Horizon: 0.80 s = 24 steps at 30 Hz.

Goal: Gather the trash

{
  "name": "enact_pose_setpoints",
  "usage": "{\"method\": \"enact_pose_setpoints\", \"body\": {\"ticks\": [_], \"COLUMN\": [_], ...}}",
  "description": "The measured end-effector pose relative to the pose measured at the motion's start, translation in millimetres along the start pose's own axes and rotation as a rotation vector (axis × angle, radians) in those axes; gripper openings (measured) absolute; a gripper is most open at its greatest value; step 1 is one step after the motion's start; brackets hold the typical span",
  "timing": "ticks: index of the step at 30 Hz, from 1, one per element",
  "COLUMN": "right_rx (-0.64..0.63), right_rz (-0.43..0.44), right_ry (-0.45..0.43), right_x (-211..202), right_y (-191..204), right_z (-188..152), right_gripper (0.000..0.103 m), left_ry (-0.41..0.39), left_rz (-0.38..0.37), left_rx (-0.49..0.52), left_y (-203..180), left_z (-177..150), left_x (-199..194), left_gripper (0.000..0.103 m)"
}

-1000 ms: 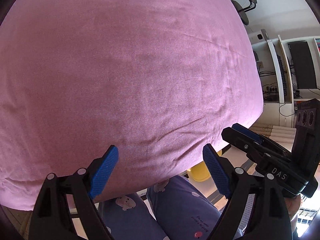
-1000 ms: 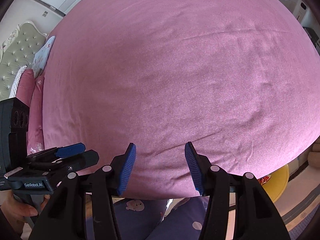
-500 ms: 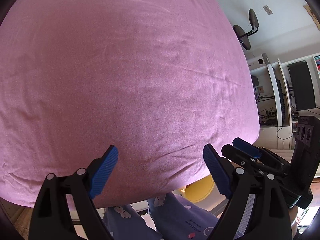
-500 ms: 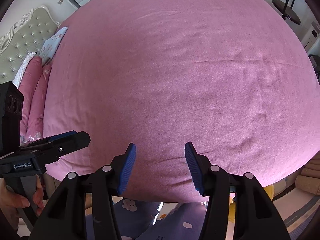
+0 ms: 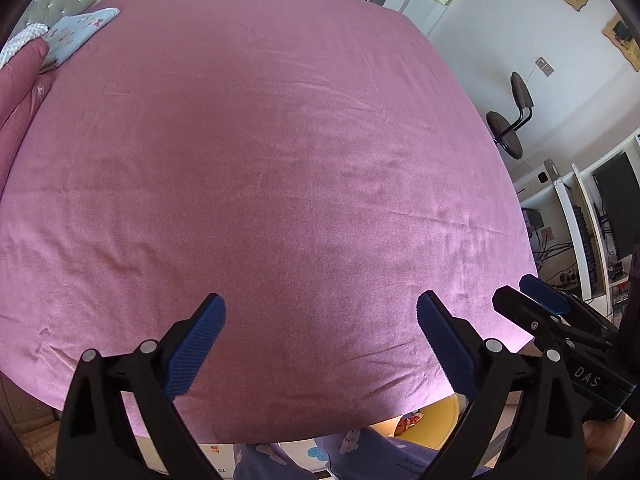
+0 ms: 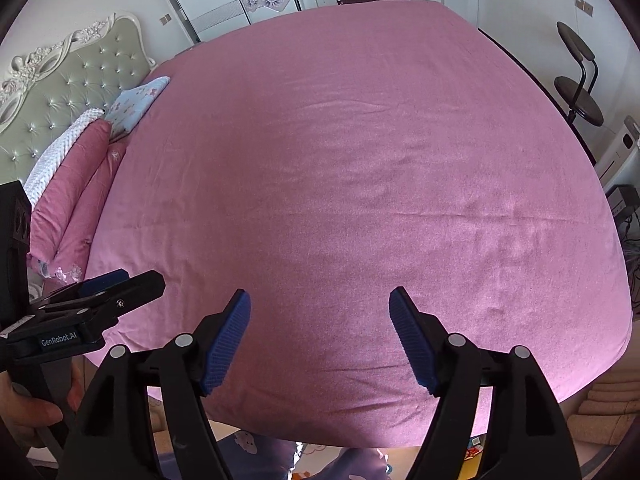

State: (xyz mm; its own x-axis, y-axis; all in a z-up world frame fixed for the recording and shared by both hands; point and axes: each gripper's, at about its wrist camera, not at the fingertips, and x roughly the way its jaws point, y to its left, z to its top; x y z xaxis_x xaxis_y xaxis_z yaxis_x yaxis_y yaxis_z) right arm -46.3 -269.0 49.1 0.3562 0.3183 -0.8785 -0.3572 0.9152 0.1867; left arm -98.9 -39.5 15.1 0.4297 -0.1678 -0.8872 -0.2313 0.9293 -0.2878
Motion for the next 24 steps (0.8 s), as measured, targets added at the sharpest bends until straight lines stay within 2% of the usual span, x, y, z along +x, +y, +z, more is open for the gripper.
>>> {"method": "enact_pose_setpoints", "body": {"ticks": [4, 10, 24], "right_rx": [-0.014, -0.031, -0.052], "right_rz": [0.004, -0.015, -0.015], "right_ry": [-0.021, -0.06, -0.089], "right_x": [-3.6, -10.5, -16.0], "right_y": [2.0, 1.5, 0.5], "right_z": [4.0, 8.3, 10.9], "right_gripper": [0.079, 0.085, 0.086], "left_ry": [-0.058, -0.107, -0.153], "left_rz": [0.009, 0.077, 0.061], "left_rx": [-0.026, -0.011, 0.019], "left_y": [4.5, 4.2, -10.5], "left_z": [-4.8, -4.4, -5.0], "left_x": [-15.5, -29.0, -41.6], "left_gripper": [0.099, 0.099, 0.099]}}
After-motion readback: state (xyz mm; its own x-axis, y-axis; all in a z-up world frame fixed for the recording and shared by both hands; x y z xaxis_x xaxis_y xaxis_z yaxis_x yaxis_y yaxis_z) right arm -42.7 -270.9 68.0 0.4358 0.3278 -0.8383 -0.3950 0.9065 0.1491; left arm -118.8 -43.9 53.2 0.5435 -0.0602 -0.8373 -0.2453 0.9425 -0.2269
